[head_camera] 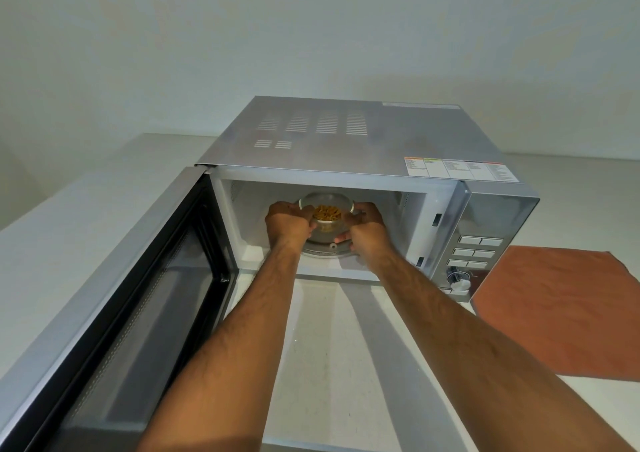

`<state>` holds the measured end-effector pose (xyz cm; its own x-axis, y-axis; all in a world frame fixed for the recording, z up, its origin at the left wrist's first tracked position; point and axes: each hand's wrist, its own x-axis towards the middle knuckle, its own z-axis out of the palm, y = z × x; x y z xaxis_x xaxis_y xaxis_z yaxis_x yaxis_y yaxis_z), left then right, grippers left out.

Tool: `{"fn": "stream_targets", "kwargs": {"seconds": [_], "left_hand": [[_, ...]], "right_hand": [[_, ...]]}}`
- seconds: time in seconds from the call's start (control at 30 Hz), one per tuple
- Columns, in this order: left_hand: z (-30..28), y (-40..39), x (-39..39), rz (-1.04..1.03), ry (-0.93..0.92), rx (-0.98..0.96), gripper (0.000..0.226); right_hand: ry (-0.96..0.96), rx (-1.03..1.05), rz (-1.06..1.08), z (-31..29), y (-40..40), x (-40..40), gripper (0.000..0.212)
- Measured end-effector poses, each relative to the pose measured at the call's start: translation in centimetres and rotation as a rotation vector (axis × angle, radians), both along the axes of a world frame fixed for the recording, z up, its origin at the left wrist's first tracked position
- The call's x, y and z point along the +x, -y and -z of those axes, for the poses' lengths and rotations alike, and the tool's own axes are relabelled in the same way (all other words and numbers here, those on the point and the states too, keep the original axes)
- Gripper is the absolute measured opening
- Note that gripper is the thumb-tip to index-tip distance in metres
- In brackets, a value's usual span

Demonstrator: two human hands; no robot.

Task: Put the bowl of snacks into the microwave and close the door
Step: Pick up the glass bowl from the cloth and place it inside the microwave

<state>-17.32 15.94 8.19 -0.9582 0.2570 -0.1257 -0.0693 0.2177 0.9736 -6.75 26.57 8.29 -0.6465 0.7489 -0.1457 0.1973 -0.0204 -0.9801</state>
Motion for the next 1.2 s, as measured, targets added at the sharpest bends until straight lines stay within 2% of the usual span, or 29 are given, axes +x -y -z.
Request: {"fn": "stream_targets", "kwargs": {"seconds": [0.27,0.53,0.83,1.0,1.2], "left_hand": [[0.4,-0.5,-0.6,0.021,-0.029,-0.036,0.020],[0.7,-0.7,-0.5,0.005,-0.013,0.034,0.015],[0.9,-0.4,1.2,-0.034,-0.009,0.102,0.036],[0.9,0.7,3.0,-0.054,-0.035,0.074,0.033],[0.9,2.3,5.6,-0.034,-0.189,-0.032,0.037]], "right_hand": [[-0.005,-0.044,-0.008,0.6,-0.6,-0.7,0.035],[-0.059,-0.036,-0.031,1.2,-0.6,-0.5,0.040],[-0.037,-0.060,-0.047,2.0,0.4,0.4,0.057],[-0.008,0.041,-0.058,2.0,1.0,2.0,0.054],[-0.008,0.165,-0.064,2.3,2.8,5.0,0.042]]}}
